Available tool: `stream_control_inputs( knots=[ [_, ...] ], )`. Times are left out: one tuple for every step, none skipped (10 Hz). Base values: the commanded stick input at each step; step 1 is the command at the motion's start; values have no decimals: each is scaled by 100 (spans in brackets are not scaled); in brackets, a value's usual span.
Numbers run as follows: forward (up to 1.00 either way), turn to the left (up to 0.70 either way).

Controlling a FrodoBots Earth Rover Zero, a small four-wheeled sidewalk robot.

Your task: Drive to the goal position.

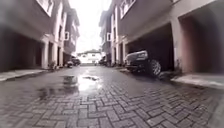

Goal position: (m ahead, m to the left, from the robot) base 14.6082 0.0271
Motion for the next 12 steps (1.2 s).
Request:
stream_control_inputs(
  knots=[
    [70,0],
    [70,0],
    [70,0],
    [70,0],
    [70,0],
    [70,0],
    [70,0],
    [70,0],
    [70,0],
    [70,0],
    [70,0],
    [70,0]
  ],
)
